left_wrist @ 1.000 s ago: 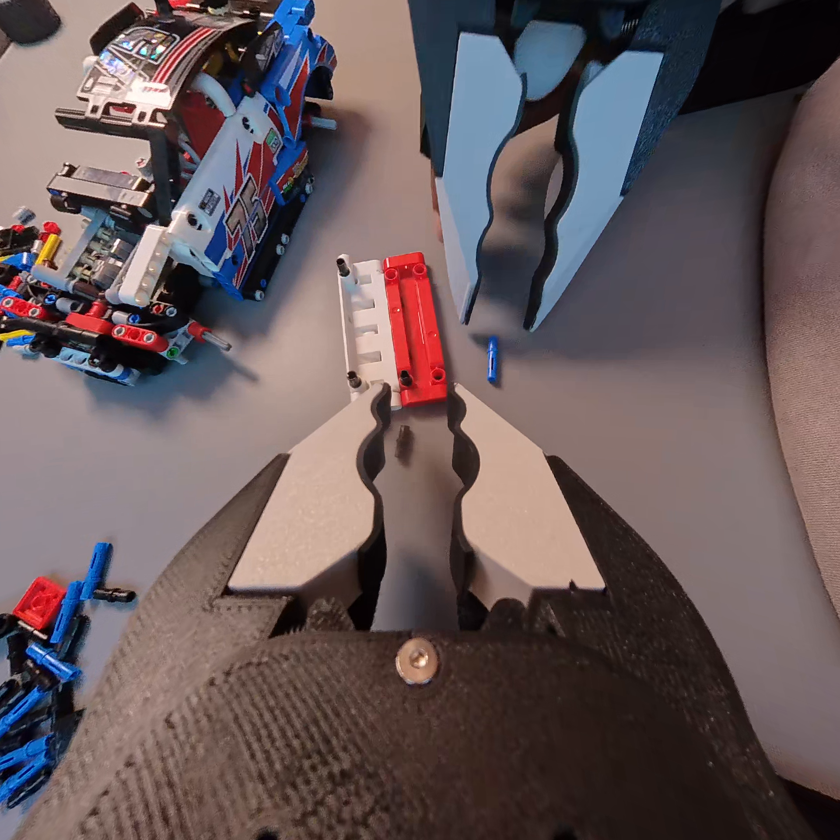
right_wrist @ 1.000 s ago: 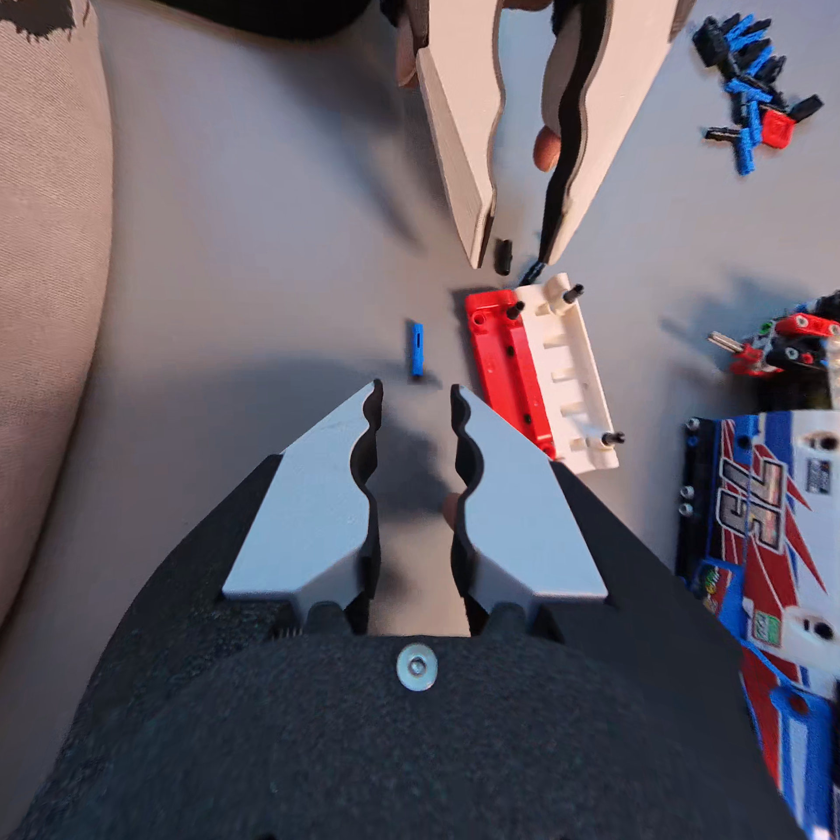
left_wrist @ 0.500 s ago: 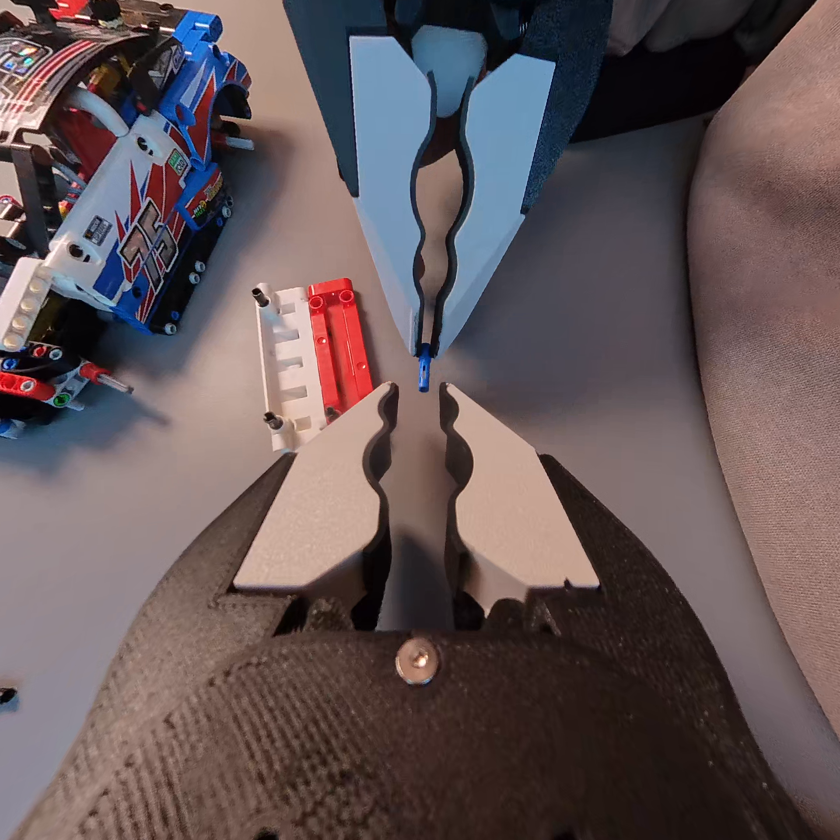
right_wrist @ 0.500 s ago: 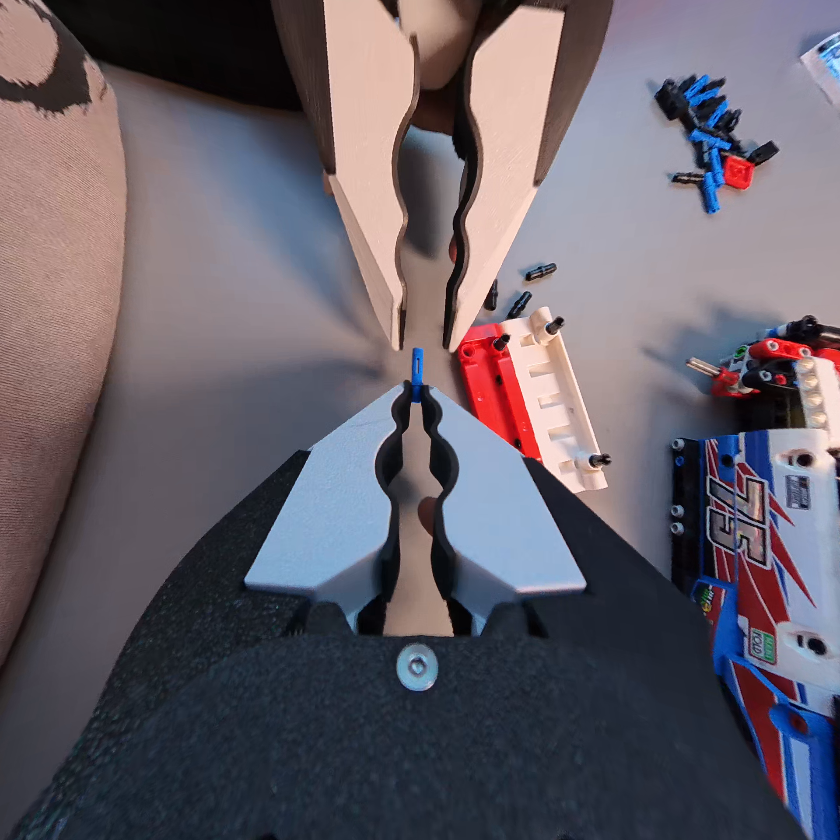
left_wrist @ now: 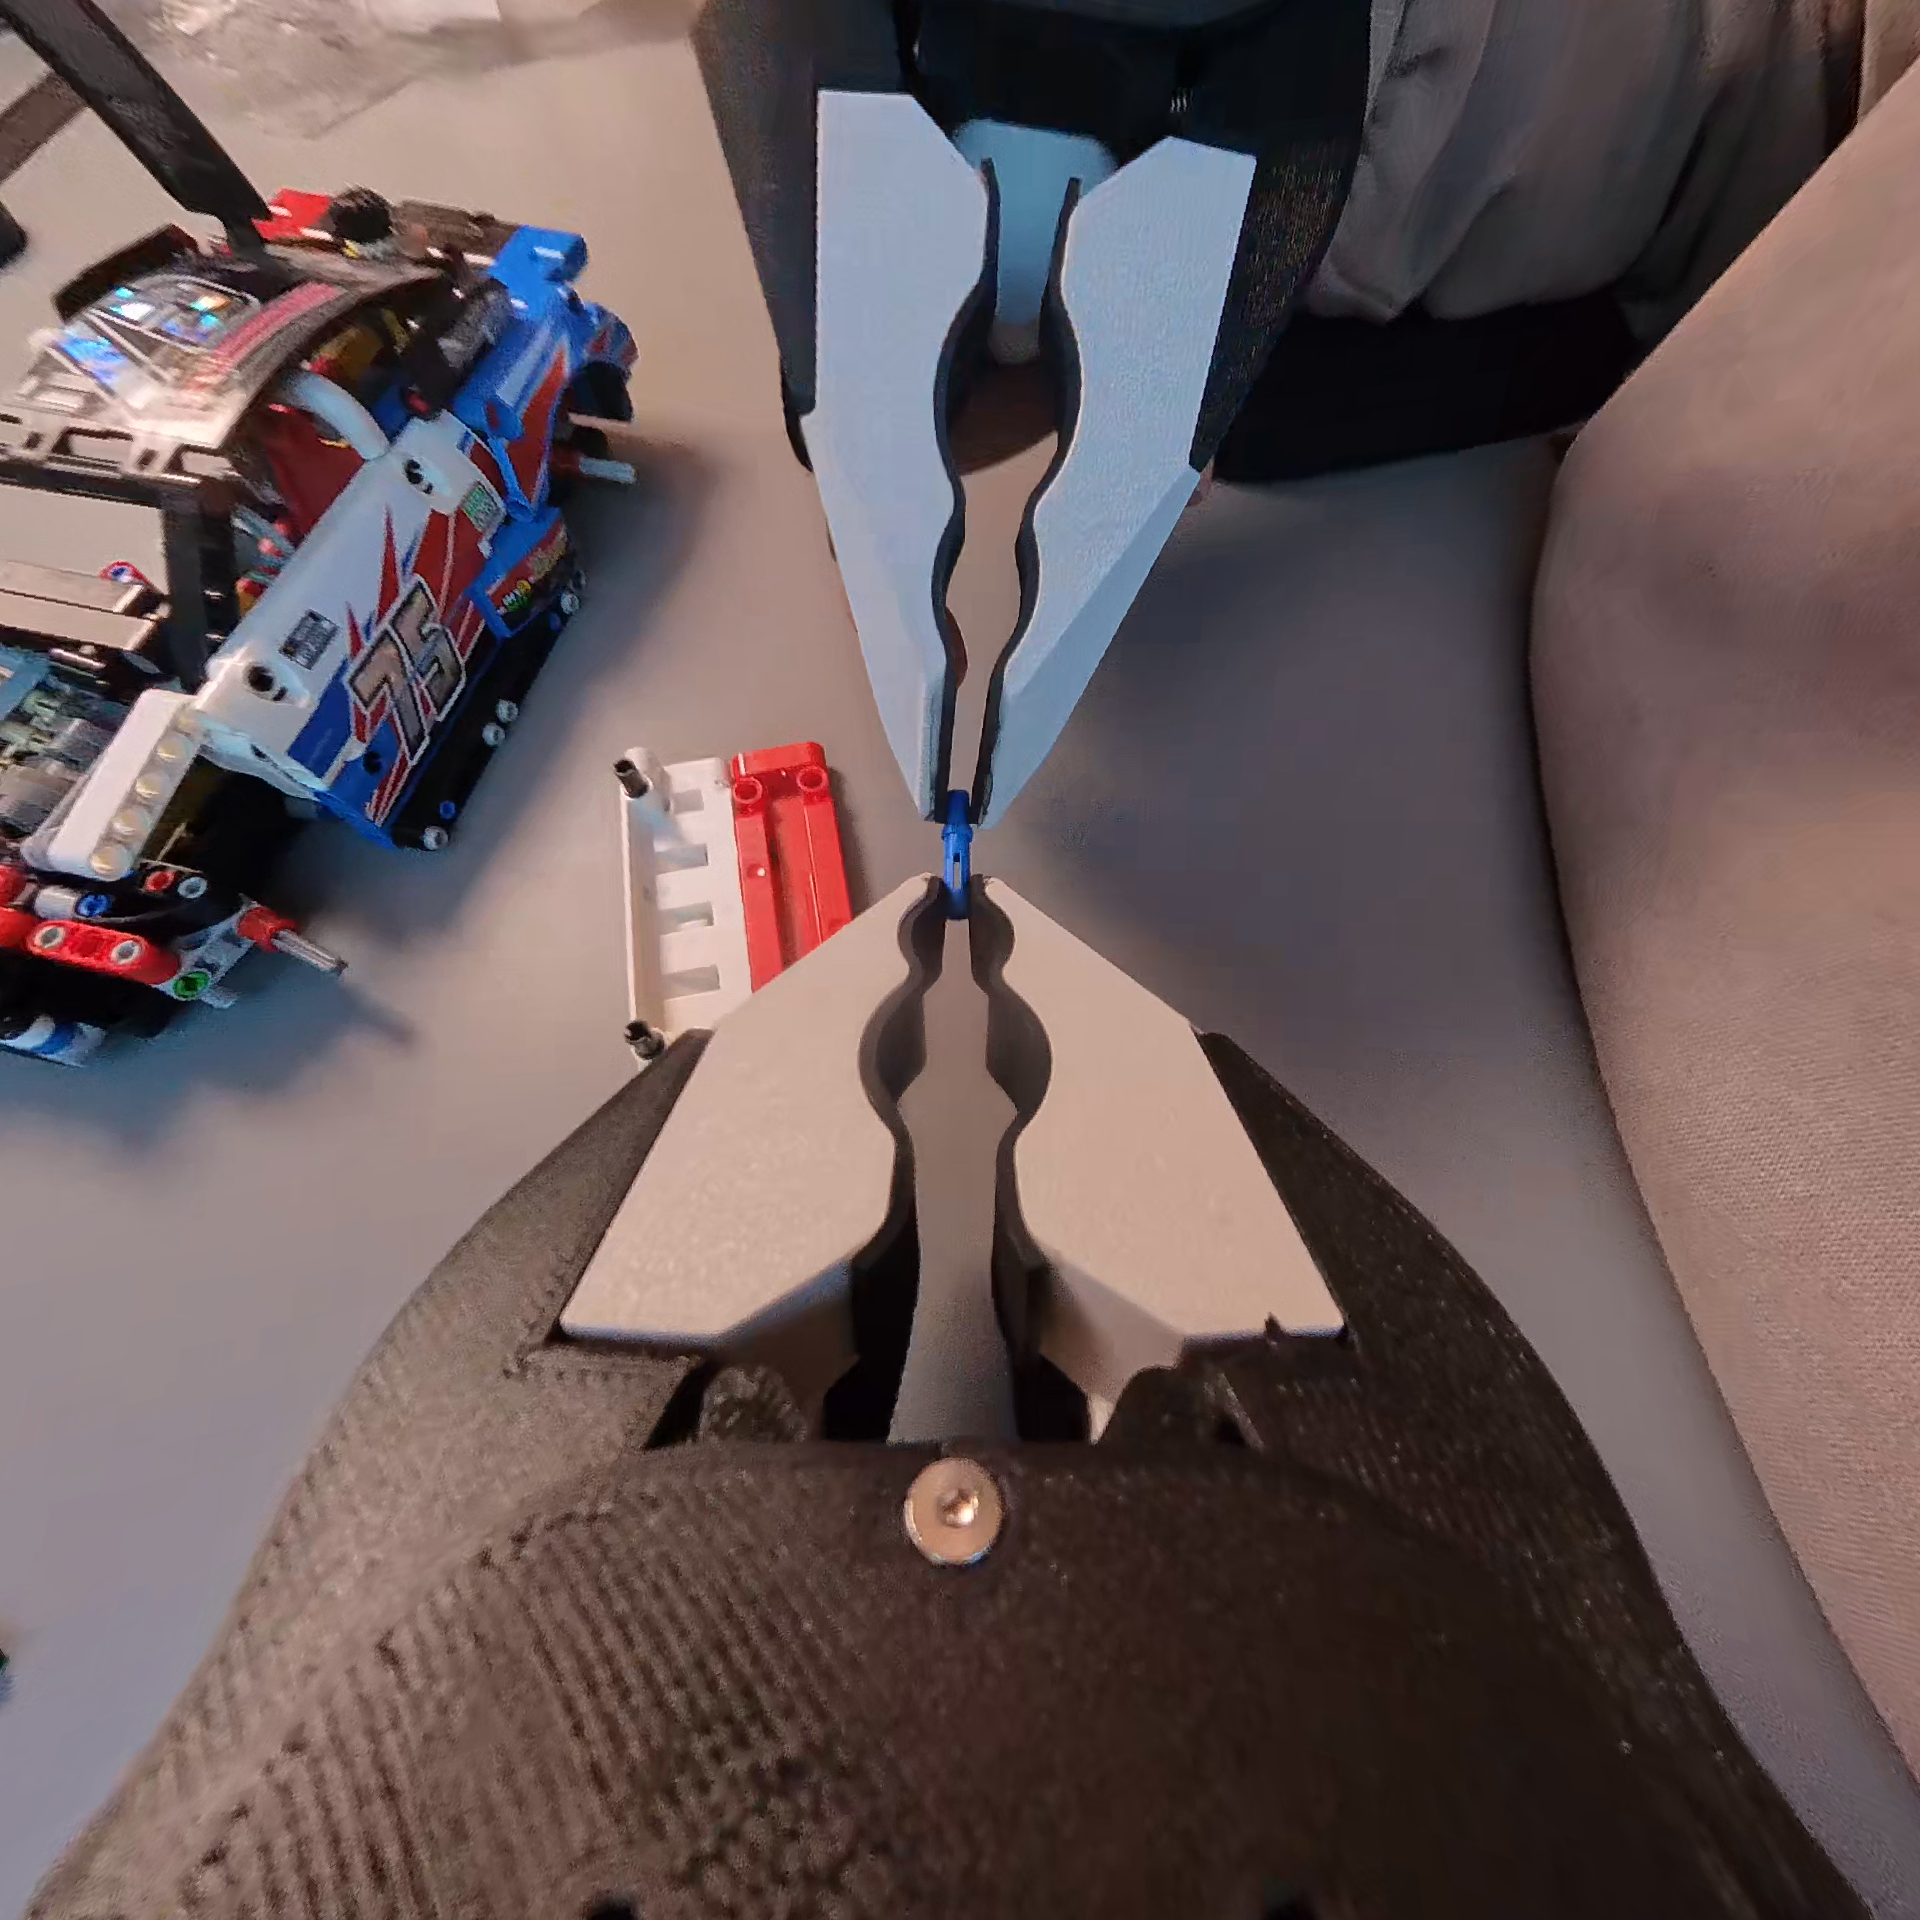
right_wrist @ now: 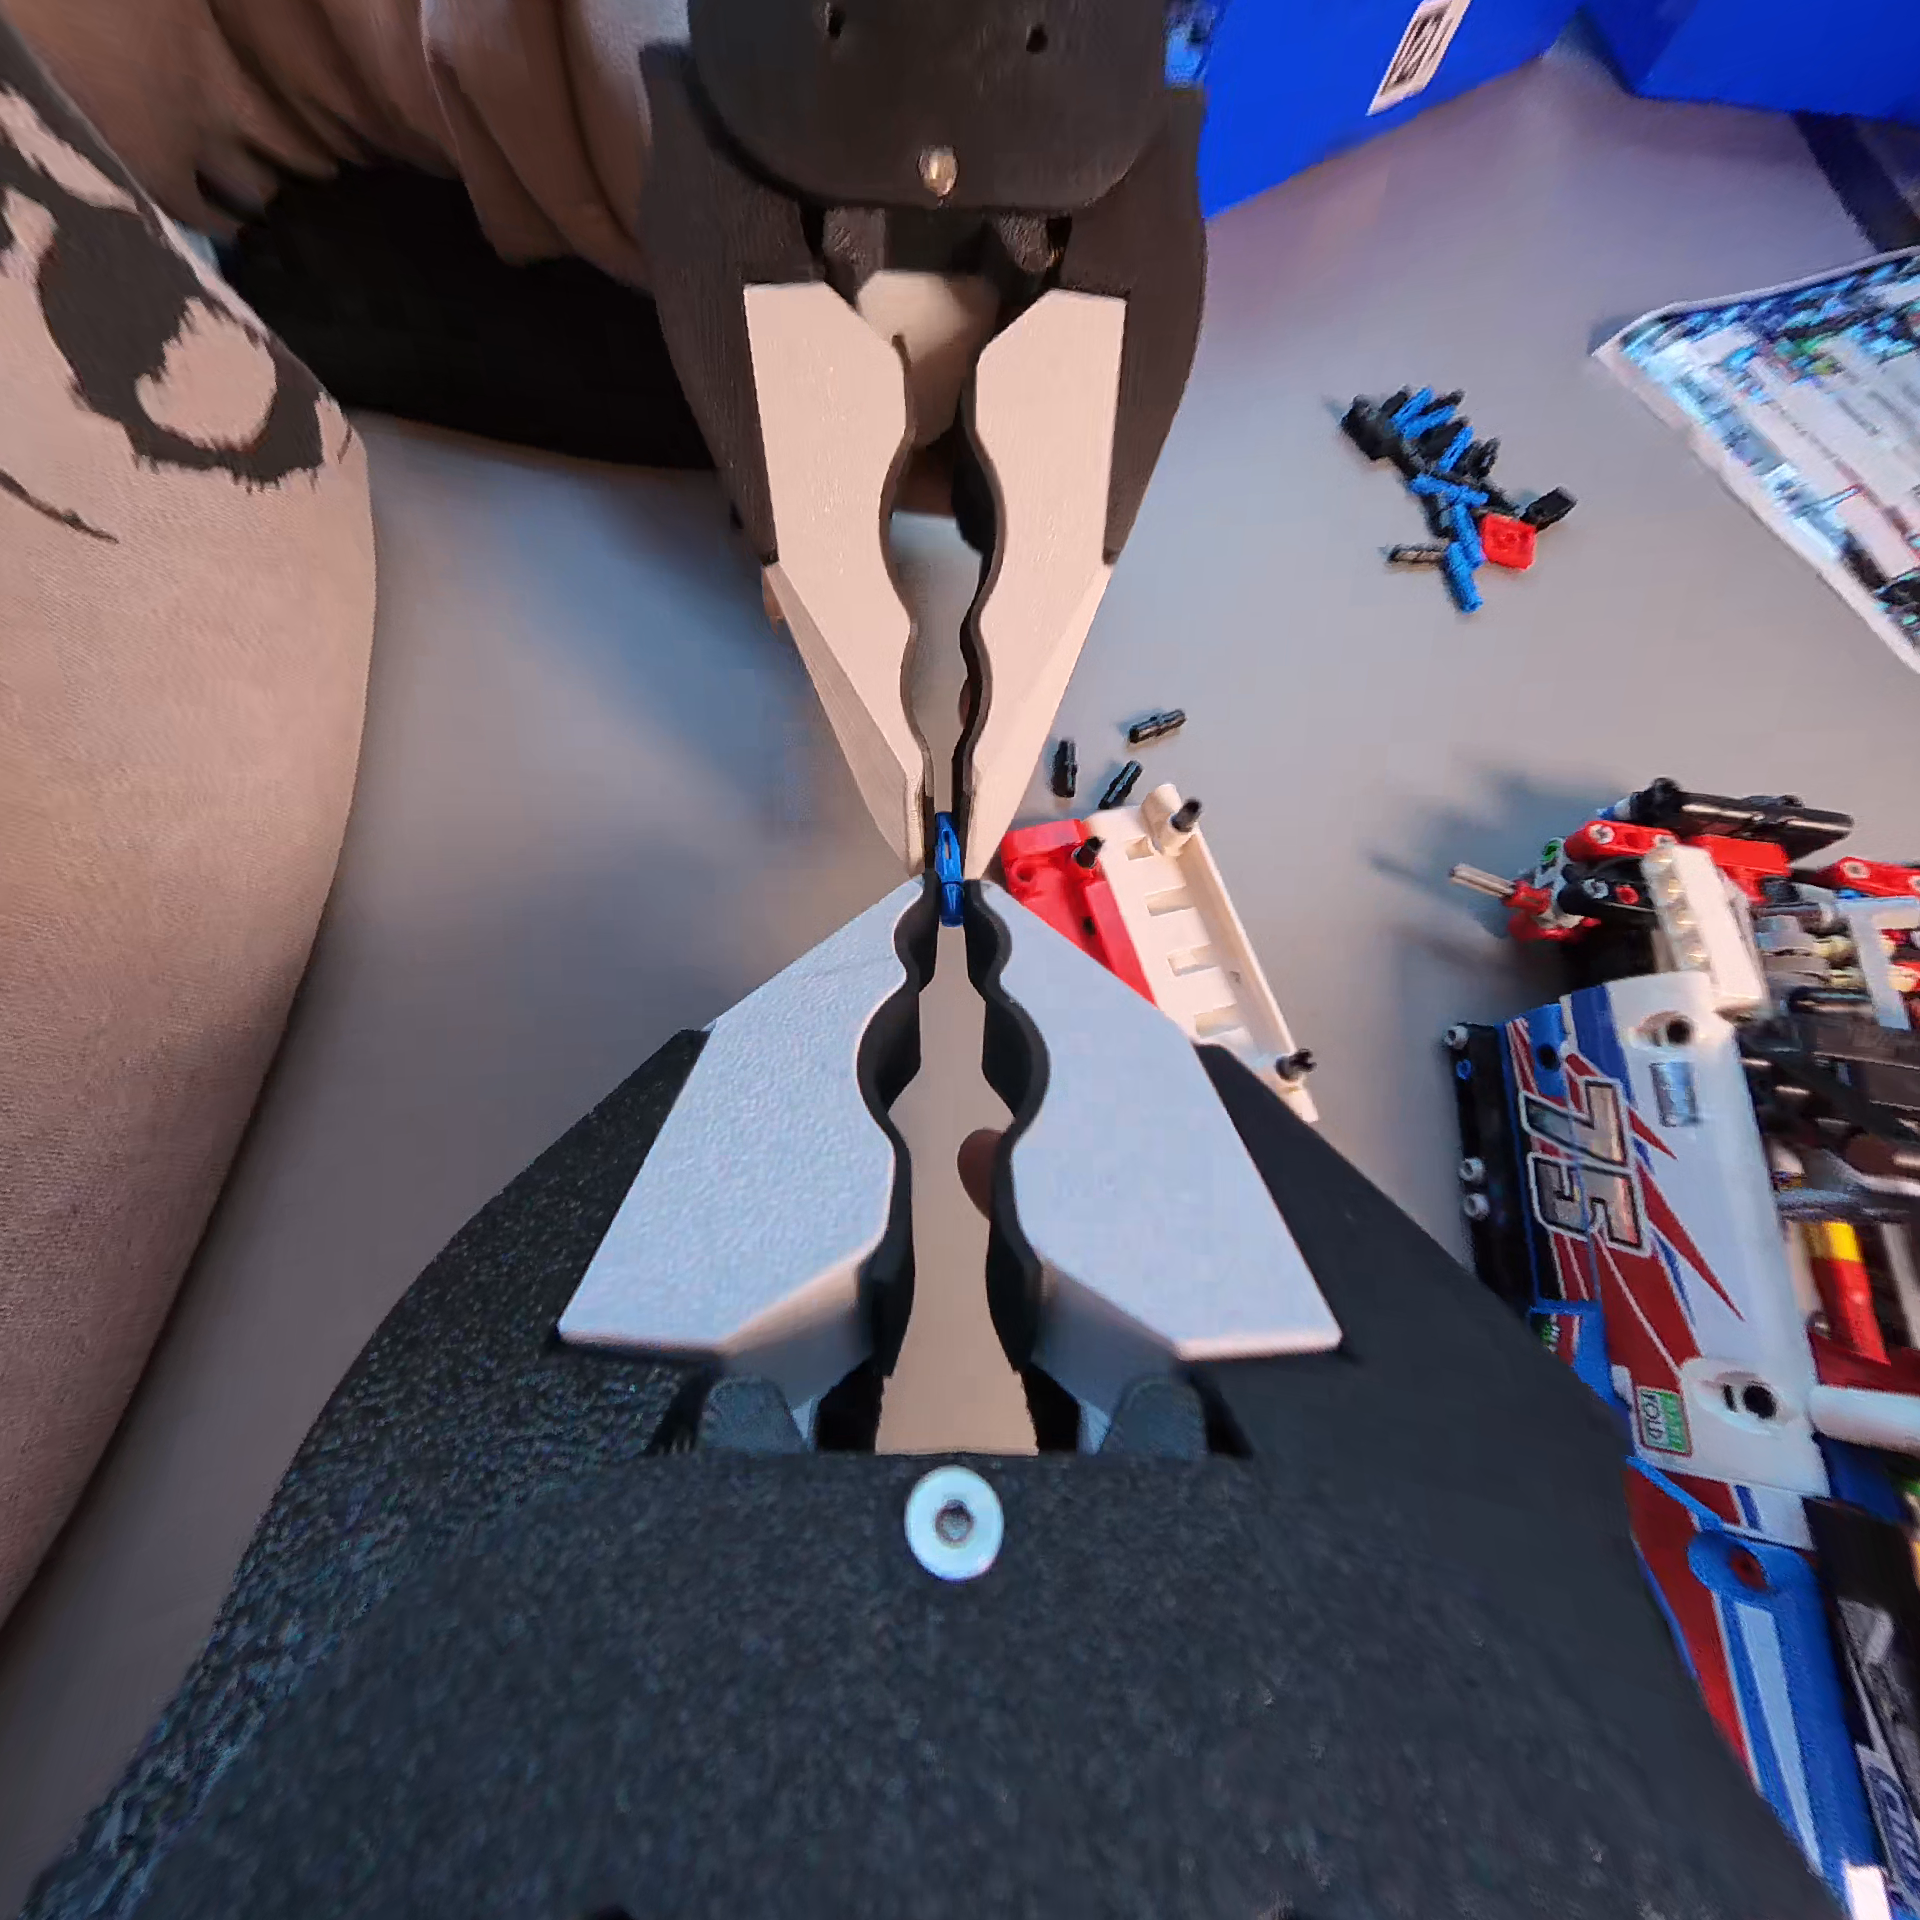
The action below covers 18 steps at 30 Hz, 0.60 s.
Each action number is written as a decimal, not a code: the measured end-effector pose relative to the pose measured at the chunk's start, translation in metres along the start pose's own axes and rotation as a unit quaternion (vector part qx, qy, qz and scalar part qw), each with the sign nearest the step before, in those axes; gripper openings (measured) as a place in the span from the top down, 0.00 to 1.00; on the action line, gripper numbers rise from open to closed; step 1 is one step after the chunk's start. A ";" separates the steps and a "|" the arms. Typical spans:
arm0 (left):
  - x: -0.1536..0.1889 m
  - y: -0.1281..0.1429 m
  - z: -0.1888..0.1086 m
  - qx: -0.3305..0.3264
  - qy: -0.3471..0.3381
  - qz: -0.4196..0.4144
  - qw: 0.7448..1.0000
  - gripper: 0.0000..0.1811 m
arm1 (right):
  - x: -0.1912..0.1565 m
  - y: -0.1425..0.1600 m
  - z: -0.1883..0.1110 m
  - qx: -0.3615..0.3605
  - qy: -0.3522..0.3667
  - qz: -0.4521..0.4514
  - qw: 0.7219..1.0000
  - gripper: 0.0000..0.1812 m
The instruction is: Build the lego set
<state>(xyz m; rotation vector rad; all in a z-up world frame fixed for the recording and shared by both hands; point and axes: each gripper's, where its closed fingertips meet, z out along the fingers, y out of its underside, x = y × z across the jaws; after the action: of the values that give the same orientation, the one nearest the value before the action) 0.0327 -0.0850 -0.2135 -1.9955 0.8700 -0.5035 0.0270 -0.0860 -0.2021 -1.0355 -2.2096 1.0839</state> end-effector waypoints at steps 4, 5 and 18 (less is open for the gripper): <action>-0.012 -0.029 -0.016 0.110 0.011 -0.076 0.991 0.99 | 0.014 -0.044 -0.028 0.160 0.003 0.064 0.985 1.00; -0.014 -0.038 -0.022 0.144 0.018 -0.092 0.985 0.99 | 0.017 -0.054 -0.037 0.199 0.004 0.078 0.977 1.00; -0.014 -0.068 -0.035 0.247 0.011 -0.092 0.965 0.99 | 0.025 -0.069 -0.039 0.274 -0.010 0.163 0.948 0.99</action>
<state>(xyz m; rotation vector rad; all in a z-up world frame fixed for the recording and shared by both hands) 0.0270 -0.0693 -0.1376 -1.6147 0.5081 -0.7684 0.0091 -0.0767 -0.1216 -1.1447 -1.6200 1.7311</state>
